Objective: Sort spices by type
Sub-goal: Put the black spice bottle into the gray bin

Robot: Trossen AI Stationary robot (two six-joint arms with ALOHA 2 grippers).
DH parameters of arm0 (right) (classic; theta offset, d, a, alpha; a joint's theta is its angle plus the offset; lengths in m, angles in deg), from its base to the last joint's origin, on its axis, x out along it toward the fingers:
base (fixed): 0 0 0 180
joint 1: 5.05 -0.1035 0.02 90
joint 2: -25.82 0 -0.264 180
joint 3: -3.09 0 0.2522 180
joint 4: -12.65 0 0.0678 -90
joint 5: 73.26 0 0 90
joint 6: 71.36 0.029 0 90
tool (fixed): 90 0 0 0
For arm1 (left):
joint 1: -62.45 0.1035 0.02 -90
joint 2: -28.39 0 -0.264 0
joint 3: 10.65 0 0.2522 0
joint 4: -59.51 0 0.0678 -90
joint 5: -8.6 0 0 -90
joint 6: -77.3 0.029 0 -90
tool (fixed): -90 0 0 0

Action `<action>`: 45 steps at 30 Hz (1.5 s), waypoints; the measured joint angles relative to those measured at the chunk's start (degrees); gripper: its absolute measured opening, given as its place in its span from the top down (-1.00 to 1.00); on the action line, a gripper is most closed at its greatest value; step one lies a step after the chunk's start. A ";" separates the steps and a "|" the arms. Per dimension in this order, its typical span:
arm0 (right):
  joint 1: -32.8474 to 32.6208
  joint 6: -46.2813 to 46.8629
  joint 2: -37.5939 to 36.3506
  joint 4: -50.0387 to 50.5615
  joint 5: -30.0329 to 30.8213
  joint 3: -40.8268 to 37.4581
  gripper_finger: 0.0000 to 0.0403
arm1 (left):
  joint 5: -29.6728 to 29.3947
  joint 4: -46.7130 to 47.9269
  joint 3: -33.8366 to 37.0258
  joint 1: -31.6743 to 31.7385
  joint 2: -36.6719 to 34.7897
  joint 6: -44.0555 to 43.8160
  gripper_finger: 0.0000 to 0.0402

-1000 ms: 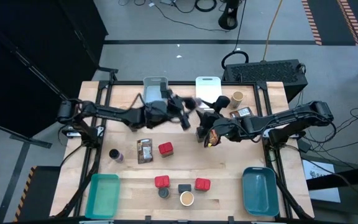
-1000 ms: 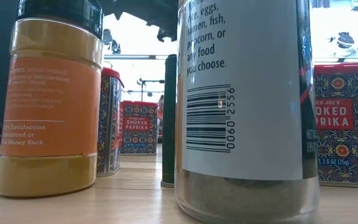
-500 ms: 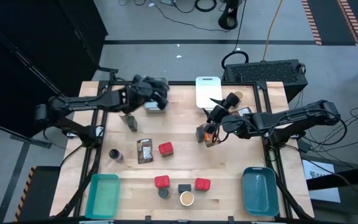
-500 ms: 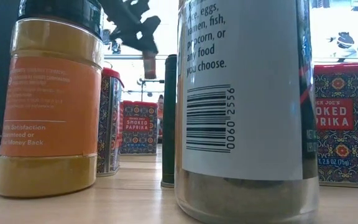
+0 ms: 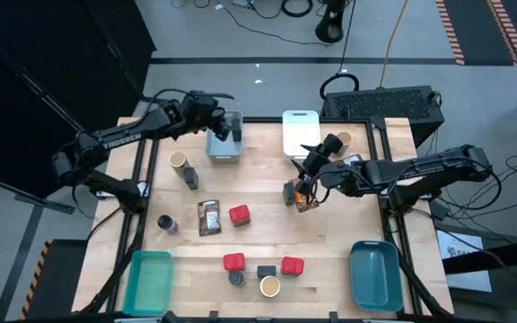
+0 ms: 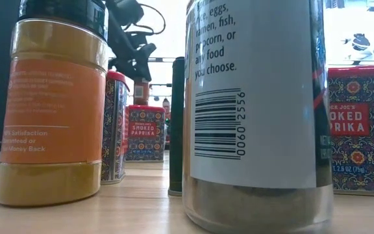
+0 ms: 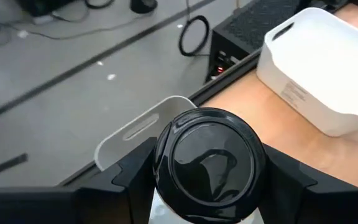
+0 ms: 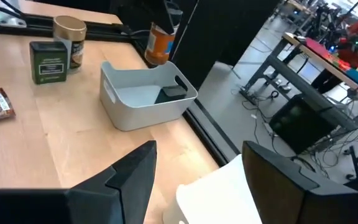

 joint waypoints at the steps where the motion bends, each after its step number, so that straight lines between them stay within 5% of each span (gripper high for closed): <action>1: 0.38 -0.02 0.00 0.26 -0.01 0.00 -0.10 | 0.81 -0.19 0.00 0.46 0.34 -0.01 -0.05; 6: 2.61 0.70 0.00 3.00 -1.03 0.00 -0.10 | 1.92 0.66 0.07 2.90 2.26 -1.19 -0.05; 11: 5.86 0.79 0.00 2.91 -9.34 -0.03 -0.10 | 3.62 -0.80 0.60 3.64 3.19 -1.95 -0.05; 26: 13.49 -4.15 0.00 -10.95 -24.22 -5.79 -0.10 | 1.63 -5.28 1.55 6.36 7.29 -3.40 -0.05; 45: 13.52 -3.91 0.00 -10.95 -24.48 -5.79 -0.10 | 2.31 -8.73 1.55 8.08 13.54 -4.37 -0.05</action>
